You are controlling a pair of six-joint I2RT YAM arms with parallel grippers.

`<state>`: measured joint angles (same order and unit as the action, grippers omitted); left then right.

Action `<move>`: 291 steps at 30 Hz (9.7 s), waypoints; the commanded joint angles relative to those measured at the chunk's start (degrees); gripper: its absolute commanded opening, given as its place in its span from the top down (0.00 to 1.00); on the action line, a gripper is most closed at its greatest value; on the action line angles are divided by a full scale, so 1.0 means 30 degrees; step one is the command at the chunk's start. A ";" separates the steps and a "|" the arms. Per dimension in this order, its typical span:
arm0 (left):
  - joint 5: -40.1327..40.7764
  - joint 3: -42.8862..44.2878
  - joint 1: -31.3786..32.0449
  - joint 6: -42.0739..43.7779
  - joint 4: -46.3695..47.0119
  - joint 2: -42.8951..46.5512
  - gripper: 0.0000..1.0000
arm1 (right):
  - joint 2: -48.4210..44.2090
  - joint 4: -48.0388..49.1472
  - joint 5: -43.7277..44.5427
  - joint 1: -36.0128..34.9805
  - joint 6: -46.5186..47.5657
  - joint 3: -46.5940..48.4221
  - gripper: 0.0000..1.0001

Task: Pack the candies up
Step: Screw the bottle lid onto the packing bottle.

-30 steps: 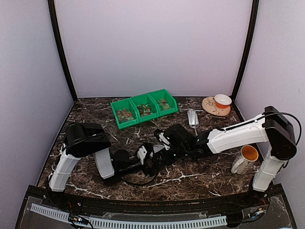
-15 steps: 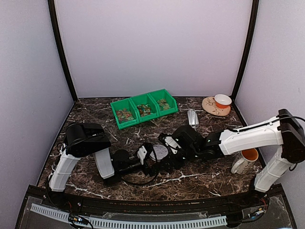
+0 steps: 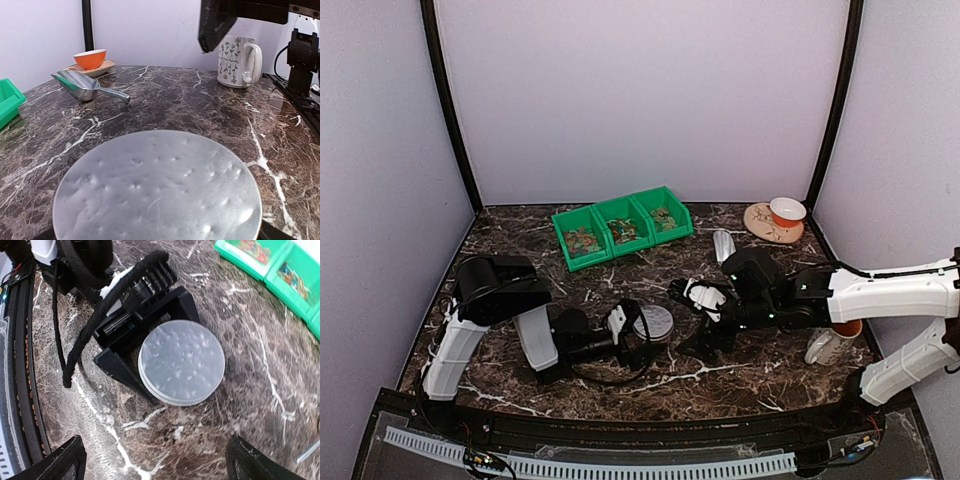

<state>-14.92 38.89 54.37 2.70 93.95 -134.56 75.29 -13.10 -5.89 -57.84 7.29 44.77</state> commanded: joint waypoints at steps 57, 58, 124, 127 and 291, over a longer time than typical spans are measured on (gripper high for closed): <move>-0.3871 -0.1598 0.0041 0.3431 -0.2219 -0.3163 0.03 | 0.8370 -0.0035 -0.5778 0.1908 0.7069 0.5473 0.07; -0.3611 -0.1623 0.0037 0.3348 -0.2159 -0.3182 0.03 | 0.8363 0.0020 -0.5720 0.1908 0.6917 0.5383 0.09; 0.2356 -0.2247 -0.0062 0.2264 -0.0648 -0.2889 0.08 | 0.5785 0.3325 0.2372 -0.1068 -0.4767 0.1766 0.03; 0.2028 -0.2272 -0.0091 0.2267 -0.0574 -0.2912 0.08 | 0.5179 0.2881 0.1605 -0.1052 -0.4342 0.1485 0.03; 0.1944 -0.2209 -0.0809 0.1472 -0.0204 -0.3344 0.10 | 0.5539 -0.0320 0.5946 -0.1721 -0.5594 0.3750 0.02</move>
<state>-16.84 37.47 53.28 2.92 94.54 -134.69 95.70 -12.32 12.84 -63.42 -13.50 57.78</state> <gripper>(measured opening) 0.902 0.987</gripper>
